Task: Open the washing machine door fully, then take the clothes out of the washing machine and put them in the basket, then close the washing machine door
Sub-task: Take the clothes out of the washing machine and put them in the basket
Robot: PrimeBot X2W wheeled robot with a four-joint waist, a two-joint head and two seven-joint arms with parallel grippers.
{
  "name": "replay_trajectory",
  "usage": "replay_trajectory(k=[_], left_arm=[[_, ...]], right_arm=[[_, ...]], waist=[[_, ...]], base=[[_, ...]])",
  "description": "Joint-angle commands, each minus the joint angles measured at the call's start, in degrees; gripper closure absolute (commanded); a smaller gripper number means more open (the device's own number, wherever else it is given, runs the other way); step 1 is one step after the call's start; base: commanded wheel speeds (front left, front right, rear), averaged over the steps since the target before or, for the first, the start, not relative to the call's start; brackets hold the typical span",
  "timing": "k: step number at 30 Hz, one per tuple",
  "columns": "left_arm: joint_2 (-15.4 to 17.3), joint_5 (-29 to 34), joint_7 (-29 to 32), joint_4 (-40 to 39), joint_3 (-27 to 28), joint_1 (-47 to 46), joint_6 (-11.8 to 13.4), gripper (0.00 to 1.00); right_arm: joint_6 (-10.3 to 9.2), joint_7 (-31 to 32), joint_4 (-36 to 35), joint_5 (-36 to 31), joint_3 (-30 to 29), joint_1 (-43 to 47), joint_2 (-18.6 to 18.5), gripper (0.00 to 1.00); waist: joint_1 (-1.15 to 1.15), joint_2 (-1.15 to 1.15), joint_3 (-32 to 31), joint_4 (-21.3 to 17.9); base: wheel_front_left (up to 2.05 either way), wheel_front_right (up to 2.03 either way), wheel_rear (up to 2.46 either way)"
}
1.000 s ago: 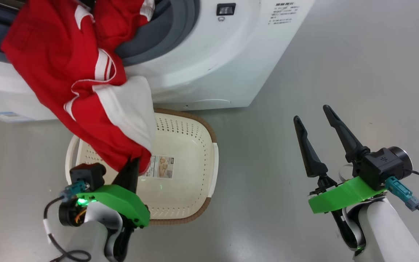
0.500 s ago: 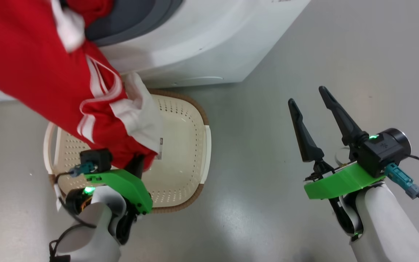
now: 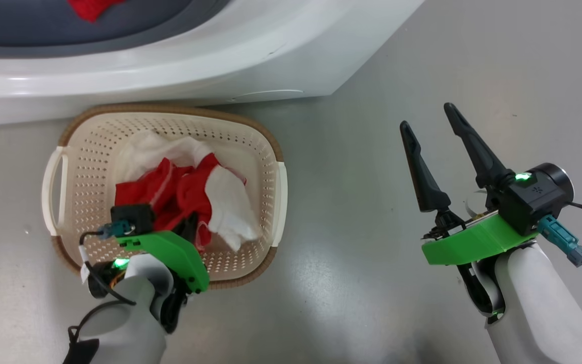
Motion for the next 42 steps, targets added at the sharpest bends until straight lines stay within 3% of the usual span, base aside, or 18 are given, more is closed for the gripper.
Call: replay_trajectory(k=[1,6,8,9,10,11,22,36,42], left_arm=[[1.1,-0.3,-1.2,0.2,0.6,-0.5,0.6,1.00],[1.1,0.1,-2.7,1.6,-0.5,-2.3,1.8,1.00],[1.1,1.1,-3.2,2.0,-1.3,-3.0,2.6,0.55],[1.1,1.1,-3.2,2.0,-1.3,-3.0,2.6,0.55],[1.1,1.4,-3.4,2.2,-1.5,-3.3,2.9,0.36],[1.1,1.6,-3.7,2.5,-1.7,-3.7,3.2,0.00],[1.1,2.7,-4.4,1.3,-1.4,-4.8,3.9,0.00],[2.8,8.7,-4.4,-14.5,4.6,2.9,5.3,0.00],[3.2,12.5,-4.4,-21.9,7.4,7.9,4.9,0.00]], right_arm=[[0.28,-0.4,-1.2,0.6,1.3,0.4,0.2,0.00],[0.28,-0.4,-1.1,0.8,1.2,0.4,0.2,0.00],[0.28,-0.4,-1.1,0.8,1.2,0.3,0.2,0.00],[0.28,-0.4,-1.1,0.8,1.2,0.3,0.2,0.00],[0.28,-0.4,-1.1,0.8,1.1,0.3,0.2,0.00],[0.28,-0.4,-1.0,0.8,1.1,0.2,0.2,0.00],[0.28,-0.4,-0.6,0.6,0.7,0.5,0.2,0.00],[0.28,-0.4,0.4,0.0,-0.1,2.8,0.2,0.00],[0.28,-0.4,0.8,-0.1,-0.3,4.2,0.2,0.00]], waist=[[0.00,0.00,0.1,-0.1],[0.00,0.00,0.4,-0.1],[0.00,0.00,0.5,0.0],[0.00,0.00,0.5,0.0],[0.00,0.00,0.5,0.0],[0.00,0.00,0.5,0.1],[0.00,0.00,-1.6,1.4],[0.00,0.00,-8.9,3.8],[0.00,0.00,-12.9,4.2]], base=[[0.00,0.00,0.00],[0.00,0.00,0.00],[0.00,0.00,0.00],[0.00,0.00,0.00],[0.00,0.00,0.00],[0.00,0.00,0.00],[0.00,0.00,0.00],[0.00,0.00,0.00],[0.00,0.00,0.00]])
